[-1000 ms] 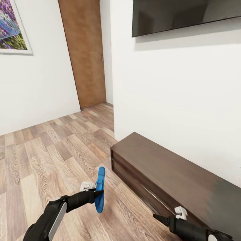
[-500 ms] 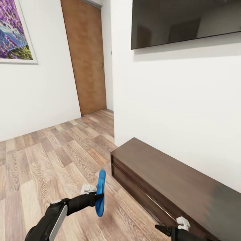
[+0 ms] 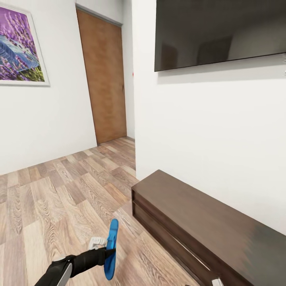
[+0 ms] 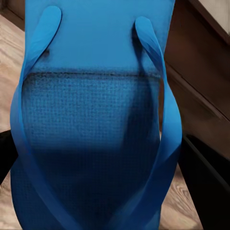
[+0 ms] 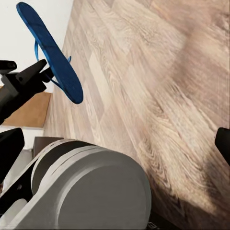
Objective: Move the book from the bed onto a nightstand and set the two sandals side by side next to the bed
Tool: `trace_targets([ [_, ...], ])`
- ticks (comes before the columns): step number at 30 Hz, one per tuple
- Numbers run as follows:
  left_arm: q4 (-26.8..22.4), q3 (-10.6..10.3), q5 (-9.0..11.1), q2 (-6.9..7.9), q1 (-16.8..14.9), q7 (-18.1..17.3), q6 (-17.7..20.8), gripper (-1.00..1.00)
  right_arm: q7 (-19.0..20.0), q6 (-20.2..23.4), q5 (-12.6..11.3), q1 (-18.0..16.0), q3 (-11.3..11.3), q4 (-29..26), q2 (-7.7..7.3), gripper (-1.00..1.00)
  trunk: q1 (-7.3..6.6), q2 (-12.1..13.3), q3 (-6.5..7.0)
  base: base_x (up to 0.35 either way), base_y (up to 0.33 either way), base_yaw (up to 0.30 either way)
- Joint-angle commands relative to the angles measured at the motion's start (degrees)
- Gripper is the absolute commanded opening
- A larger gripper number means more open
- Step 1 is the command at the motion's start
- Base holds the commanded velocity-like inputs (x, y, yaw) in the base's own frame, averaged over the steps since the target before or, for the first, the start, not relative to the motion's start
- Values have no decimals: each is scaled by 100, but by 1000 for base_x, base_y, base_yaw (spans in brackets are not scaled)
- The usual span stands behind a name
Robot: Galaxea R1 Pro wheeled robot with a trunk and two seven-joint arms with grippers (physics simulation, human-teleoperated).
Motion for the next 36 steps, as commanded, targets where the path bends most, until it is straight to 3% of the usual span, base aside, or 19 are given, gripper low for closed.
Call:
trace_targets([
  [1,10,4,44,1,-3,-16,37,-100,26,40,-29,-1,-2,21,-1,100,-4,0,18,0,0,0],
  [9,48,2,41,-4,-2,-22,-21,-100,70,19,19,-1,15,94,8,100,-24,10,195,0,0,0],
  [15,102,-10,35,-47,0,20,-40,-100,38,-33,671,-1,17,213,14,100,-40,18,328,0,0,0],
  [18,320,-13,21,-108,0,39,-173,-100,25,-319,883,-1,12,402,17,100,-47,22,394,0,0,0],
  [23,571,-13,16,-133,1,150,-439,-100,19,-885,951,-1,9,850,17,100,-60,29,505,0,0,0],
  [27,781,-10,15,-136,-1,197,-544,-100,17,-975,958,-1,9,963,23,100,-71,34,594,0,0,0],
  [32,1331,-5,21,-129,0,230,-1097,-100,-11,-1004,966,-1,9,1032,26,100,-83,41,704,0,0,0],
  [36,1517,-10,23,-132,2,451,-1270,-100,-514,-1006,969,-1,9,1058,27,100,-152,163,781,0,0,0],
])
